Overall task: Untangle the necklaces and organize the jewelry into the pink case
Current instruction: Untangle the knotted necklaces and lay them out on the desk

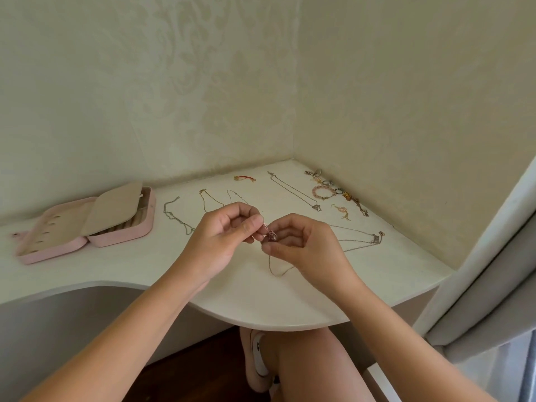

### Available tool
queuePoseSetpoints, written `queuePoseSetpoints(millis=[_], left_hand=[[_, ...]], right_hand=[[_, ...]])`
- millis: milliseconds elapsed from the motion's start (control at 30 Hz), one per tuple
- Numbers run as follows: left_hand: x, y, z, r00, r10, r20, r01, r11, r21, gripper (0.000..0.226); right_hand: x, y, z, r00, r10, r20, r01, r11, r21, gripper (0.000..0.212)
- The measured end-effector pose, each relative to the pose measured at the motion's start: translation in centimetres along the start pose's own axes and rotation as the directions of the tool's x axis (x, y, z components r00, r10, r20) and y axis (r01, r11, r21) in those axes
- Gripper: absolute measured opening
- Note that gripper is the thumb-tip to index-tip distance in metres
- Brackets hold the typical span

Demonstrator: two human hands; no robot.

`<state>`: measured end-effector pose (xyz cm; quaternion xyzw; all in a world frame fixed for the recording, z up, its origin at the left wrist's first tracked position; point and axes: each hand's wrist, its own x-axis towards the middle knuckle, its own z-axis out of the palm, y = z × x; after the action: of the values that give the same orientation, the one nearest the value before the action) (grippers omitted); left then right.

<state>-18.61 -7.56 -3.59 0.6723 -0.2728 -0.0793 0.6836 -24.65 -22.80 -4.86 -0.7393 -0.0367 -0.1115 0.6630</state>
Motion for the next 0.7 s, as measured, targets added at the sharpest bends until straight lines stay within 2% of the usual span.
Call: queuePoseSetpoints(millis=[133,267,333,467,567,700], left_hand=[[-0.2,-0.3,-0.1,0.999,-0.021,-0.04,0.019,0.999,-0.048,0.022],[-0.4,-0.3,0.0,0.999,0.01,-0.053,-0.011,1.0,-0.019,0.021],[-0.5,-0.2,0.1,0.997,0.036,-0.066,-0.036,0.999,0.003,0.021],[-0.6,0.1,-0.1,0.992,0.107,-0.069,-0.1,0.99,0.099,0.017],[-0.9,0.2,0.4,0.991,0.119,-0.058,-0.112,0.987,0.112,0.016],[-1.4,0.2,1.0,0.985,0.151,-0.087,-0.139,0.982,0.13,0.024]], right_hand=[[-0.6,-0.3,0.3,0.999,-0.027,-0.039,0.028,0.999,0.046,0.01],[-0.9,-0.6,0.3,0.998,-0.066,-0.023,0.065,0.996,-0.055,0.017],[-1.0,-0.8,0.2,0.999,-0.053,-0.001,0.053,0.993,-0.101,0.019],[-1.3,-1.1,0.0,1.0,0.01,0.021,-0.008,0.996,-0.089,0.019],[-1.6,-1.3,0.0,0.996,0.007,-0.094,-0.017,0.994,-0.108,0.014],[-1.9,-1.7,0.1,0.968,-0.067,-0.243,0.03,0.988,-0.153,0.011]])
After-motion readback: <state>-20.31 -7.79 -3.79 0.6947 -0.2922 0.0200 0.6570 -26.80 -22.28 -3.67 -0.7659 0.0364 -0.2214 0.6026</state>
